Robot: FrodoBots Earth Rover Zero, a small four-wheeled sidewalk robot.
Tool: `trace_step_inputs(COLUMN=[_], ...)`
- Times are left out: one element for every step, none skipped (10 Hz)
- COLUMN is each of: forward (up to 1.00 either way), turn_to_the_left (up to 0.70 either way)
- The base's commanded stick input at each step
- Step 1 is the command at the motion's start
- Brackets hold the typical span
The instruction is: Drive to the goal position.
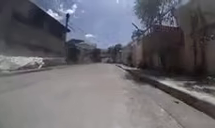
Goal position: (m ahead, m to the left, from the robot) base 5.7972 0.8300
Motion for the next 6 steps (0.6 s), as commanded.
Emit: trace_step_inputs(forward=[0.85,0.85,0.85,0.85,0.85,0.85], turn_to_the_left=[0.00,0.00,0.00,0.00,0.00,0.00])
